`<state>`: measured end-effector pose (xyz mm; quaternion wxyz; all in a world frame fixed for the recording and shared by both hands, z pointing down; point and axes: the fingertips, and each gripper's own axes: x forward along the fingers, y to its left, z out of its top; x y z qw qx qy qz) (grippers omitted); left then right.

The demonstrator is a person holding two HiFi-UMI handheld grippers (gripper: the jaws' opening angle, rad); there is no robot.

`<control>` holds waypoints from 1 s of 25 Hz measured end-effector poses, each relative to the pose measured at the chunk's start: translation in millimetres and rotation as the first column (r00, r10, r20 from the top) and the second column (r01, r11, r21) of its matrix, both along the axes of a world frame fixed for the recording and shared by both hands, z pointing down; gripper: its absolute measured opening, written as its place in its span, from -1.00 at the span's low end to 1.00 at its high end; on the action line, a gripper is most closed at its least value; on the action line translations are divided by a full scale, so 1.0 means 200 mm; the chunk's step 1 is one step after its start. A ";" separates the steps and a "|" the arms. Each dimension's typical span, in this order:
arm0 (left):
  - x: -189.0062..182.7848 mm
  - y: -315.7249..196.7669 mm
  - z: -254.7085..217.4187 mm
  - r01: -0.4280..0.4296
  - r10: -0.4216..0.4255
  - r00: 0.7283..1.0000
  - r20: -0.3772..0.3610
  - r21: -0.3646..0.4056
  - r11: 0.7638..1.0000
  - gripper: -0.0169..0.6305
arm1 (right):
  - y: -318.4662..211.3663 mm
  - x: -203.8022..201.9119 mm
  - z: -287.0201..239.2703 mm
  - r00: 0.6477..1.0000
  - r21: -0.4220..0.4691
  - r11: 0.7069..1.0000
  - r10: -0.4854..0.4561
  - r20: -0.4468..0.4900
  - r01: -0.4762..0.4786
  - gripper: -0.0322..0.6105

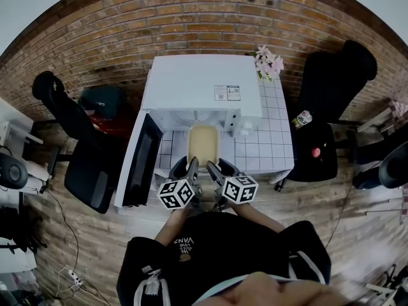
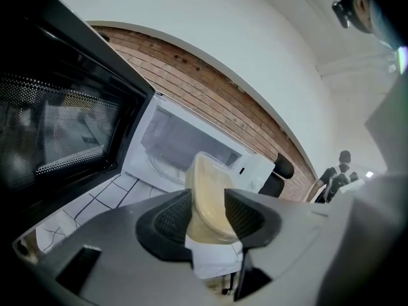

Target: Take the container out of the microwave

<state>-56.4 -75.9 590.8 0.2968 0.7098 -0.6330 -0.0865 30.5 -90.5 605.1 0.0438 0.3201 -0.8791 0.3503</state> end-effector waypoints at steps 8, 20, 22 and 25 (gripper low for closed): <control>0.03 0.06 -0.02 0.016 -0.016 1.000 0.003 0.003 1.000 -0.45 | 0.05 0.02 -0.01 1.000 0.001 1.000 -0.026 0.002 0.026 -0.36; 0.06 0.12 -0.01 0.024 -0.024 1.000 0.008 -0.003 1.000 -0.45 | 0.09 0.05 0.01 0.998 -0.005 0.998 -0.055 -0.014 0.055 -0.36; 0.06 0.13 0.00 0.028 -0.027 1.000 0.006 -0.006 1.000 -0.45 | 0.10 0.05 0.01 0.998 -0.009 0.998 -0.059 -0.018 0.059 -0.36; 0.06 0.14 0.00 0.033 -0.033 0.999 0.005 -0.009 0.999 -0.45 | 0.11 0.05 0.02 0.998 -0.014 0.998 -0.064 -0.024 0.064 -0.36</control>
